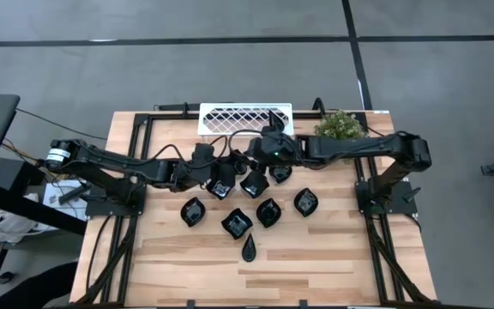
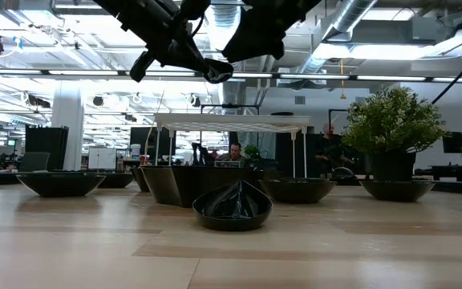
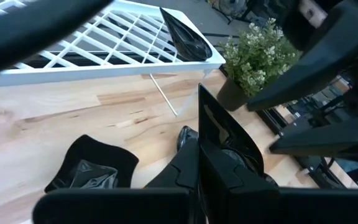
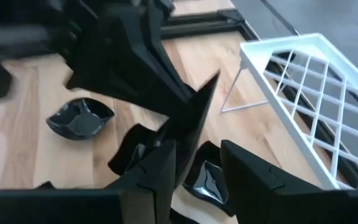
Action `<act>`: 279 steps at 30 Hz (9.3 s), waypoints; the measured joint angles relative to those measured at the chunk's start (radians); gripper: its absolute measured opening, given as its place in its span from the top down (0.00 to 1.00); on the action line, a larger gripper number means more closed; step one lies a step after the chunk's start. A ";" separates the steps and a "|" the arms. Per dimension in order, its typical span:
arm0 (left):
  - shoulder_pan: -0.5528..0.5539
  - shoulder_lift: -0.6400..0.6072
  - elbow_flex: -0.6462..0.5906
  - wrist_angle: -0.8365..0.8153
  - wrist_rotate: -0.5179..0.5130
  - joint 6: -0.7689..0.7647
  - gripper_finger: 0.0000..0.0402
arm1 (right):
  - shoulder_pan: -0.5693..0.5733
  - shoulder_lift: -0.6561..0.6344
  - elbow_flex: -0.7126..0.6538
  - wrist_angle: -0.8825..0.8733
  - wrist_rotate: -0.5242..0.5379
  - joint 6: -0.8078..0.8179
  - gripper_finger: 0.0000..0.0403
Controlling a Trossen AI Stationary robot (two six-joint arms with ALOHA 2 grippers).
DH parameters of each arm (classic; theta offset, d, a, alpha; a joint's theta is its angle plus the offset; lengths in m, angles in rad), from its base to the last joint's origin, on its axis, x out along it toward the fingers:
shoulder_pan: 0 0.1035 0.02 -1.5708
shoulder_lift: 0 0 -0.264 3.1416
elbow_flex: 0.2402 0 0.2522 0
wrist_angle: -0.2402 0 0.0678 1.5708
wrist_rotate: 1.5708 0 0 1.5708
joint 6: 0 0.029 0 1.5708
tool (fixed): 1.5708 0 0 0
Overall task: Pick & Place Mini shaped plates
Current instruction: Stack the drop-shaped plate on top of the other drop-shaped plates on the shelf
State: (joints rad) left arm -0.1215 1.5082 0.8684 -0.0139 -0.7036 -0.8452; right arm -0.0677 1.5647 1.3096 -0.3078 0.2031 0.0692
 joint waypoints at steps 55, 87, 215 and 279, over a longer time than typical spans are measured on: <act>-0.002 0.000 0.000 0.094 -0.002 -0.024 0.89 | -0.006 0.011 -0.002 0.054 0.054 -0.008 1.00; -0.014 -0.134 -0.068 -0.118 -0.036 0.014 0.49 | -0.142 0.003 0.182 -0.299 0.110 -0.016 1.00; -0.010 -0.133 -0.113 -0.029 -0.134 0.003 0.49 | -0.443 0.026 0.234 -0.598 -0.306 -0.079 0.81; -0.271 -0.163 -0.151 0.141 0.265 0.350 0.49 | 0.566 0.140 -0.026 -0.136 -0.045 0.877 0.81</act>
State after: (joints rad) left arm -0.3923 1.3450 0.7172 0.1268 -0.4383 -0.4954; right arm 0.4980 1.7052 1.2831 -0.4440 0.1582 0.9462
